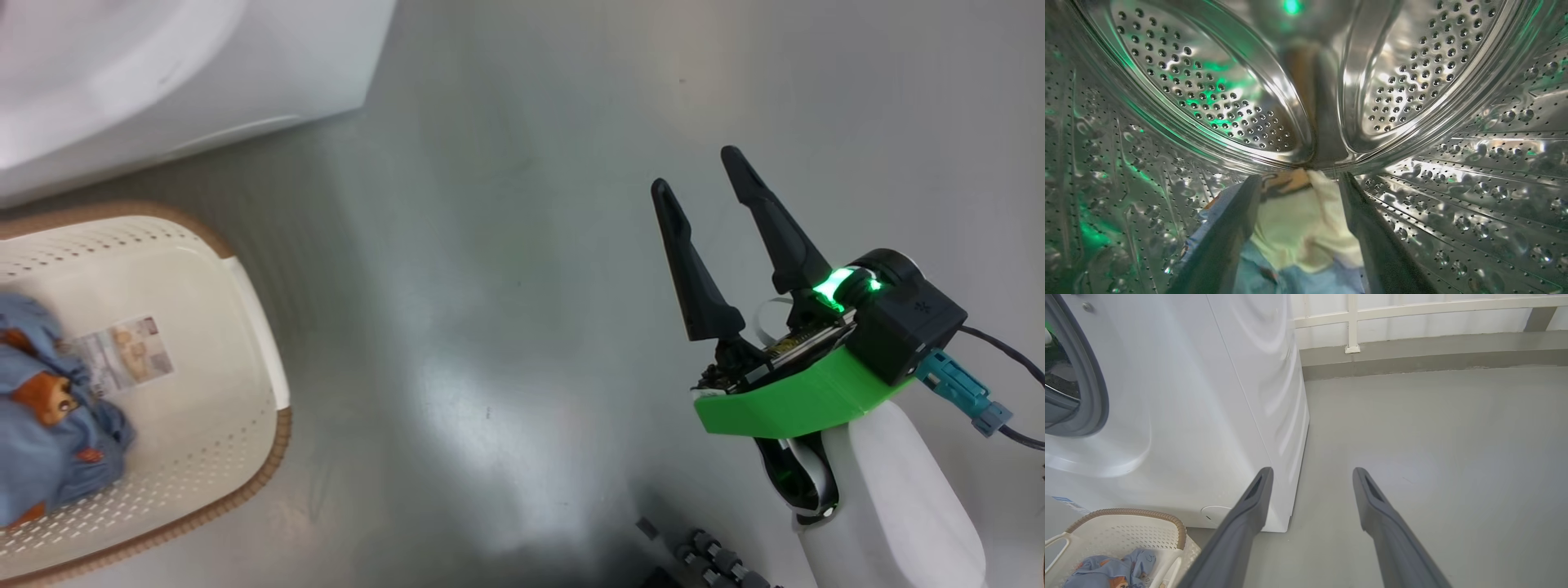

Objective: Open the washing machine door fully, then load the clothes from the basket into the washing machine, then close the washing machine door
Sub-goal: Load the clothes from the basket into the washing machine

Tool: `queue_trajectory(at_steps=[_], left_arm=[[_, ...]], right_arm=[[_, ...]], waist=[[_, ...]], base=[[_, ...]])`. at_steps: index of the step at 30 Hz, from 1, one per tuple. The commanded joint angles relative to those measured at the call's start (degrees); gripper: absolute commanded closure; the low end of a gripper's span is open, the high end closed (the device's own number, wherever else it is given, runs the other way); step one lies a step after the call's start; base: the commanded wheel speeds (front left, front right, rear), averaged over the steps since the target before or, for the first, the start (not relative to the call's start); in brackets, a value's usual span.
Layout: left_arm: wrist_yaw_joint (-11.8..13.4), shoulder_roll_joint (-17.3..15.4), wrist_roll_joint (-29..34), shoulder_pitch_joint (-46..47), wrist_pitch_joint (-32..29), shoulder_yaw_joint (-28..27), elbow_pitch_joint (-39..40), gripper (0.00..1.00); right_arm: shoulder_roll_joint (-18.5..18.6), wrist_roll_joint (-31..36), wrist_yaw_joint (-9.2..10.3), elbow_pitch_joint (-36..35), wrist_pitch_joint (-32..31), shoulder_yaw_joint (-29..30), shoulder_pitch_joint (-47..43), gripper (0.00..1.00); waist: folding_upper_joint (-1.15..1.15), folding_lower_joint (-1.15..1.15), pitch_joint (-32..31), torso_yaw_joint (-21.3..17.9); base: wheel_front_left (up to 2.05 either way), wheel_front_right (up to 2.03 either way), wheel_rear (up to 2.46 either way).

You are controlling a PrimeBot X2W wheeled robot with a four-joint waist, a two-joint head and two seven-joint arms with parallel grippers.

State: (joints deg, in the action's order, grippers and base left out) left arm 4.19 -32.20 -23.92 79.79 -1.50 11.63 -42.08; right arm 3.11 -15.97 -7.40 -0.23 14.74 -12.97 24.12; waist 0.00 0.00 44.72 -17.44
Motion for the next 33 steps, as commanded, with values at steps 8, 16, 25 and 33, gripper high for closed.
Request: queue_trajectory(at_steps=[8, 16, 25, 33], left_arm=[[0.83, -0.88, -1.42, -7.65, 3.64, -0.88, 4.3, 0.0], [3.8, 0.52, -2.91, -21.55, 8.89, -2.13, 12.42, 0.0], [10.37, 3.61, -4.26, -44.51, 13.08, -3.82, 30.34, 0.0], [15.66, 6.69, -3.26, -61.52, 15.18, -4.08, 41.57, 0.0]], right_arm=[[-0.23, 2.84, -0.09, -1.21, 0.26, -0.58, -2.4, 0.0], [0.51, 3.87, -0.09, -0.57, 0.26, -0.39, -4.52, 0.0], [1.66, 4.85, -0.09, 0.21, 0.26, 1.28, -8.86, 0.0], [2.25, 5.78, -0.09, 0.58, 0.26, 2.22, -11.66, 0.0]], waist=[[0.0, 0.0, -3.72, 3.21], [0.0, 0.0, -8.99, 5.48], [0.0, 0.0, -16.1, 8.35], [0.0, 0.0, -21.6, 9.86]], base=[[0.0, 0.0, 0.0], [0.0, 0.0, 0.0], [0.0, 0.0, 0.0], [0.0, 0.0, 0.0]])
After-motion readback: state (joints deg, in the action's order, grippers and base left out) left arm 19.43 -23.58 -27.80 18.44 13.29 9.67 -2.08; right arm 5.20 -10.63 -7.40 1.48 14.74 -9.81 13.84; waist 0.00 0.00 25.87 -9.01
